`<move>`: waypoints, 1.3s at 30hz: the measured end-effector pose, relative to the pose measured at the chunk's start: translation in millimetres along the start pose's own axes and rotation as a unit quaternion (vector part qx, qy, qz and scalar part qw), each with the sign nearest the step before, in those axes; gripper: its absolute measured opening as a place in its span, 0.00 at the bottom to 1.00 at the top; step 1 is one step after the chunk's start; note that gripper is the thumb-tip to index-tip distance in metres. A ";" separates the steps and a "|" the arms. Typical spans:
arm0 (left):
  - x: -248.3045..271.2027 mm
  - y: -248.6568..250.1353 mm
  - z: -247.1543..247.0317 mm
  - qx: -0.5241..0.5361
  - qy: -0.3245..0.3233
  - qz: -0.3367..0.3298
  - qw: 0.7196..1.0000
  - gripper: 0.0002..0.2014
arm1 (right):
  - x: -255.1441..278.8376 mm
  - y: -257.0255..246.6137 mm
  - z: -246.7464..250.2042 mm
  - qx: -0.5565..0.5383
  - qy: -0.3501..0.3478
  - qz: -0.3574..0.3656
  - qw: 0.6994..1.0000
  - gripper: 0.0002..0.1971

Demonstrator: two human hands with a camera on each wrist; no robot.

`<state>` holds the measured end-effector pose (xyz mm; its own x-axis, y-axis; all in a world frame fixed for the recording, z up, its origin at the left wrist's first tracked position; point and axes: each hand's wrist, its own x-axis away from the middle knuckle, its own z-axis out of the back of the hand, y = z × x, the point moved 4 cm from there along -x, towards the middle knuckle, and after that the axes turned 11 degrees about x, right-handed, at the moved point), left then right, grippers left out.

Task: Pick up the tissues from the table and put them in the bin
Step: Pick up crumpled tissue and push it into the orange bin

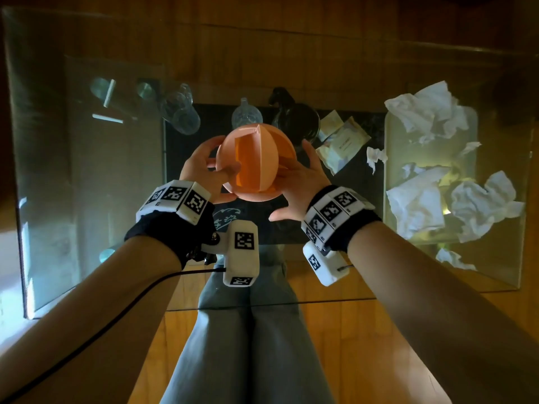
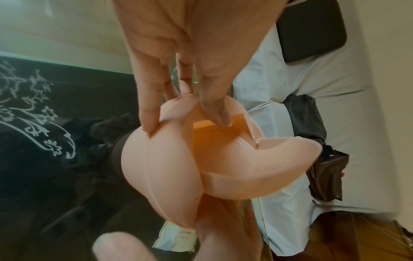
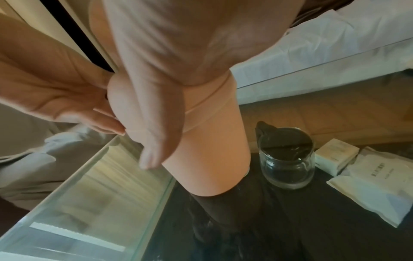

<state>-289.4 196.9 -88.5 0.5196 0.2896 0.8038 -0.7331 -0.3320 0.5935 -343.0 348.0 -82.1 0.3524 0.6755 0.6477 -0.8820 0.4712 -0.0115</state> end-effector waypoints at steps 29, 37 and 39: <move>23.9 -19.0 -172.5 0.004 -0.008 -0.024 1.000 0.29 | 89.4 117.6 -203.9 -0.345 -0.020 -0.224 0.911 0.05; 23.7 -14.5 -192.6 0.025 0.019 -0.010 0.999 0.27 | 146.3 208.6 -201.9 -0.340 0.107 -0.368 0.859 0.20; 23.7 -16.7 -192.1 0.032 0.019 -0.011 0.999 0.28 | 144.3 215.0 -208.8 -0.327 0.060 -0.352 0.875 0.34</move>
<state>-349.1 381.7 -87.0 0.5166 0.3312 0.7896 -0.6921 -0.3813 0.6128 -416.5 665.2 -150.2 0.8019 0.1229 0.5847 -0.0785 0.9918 -0.1007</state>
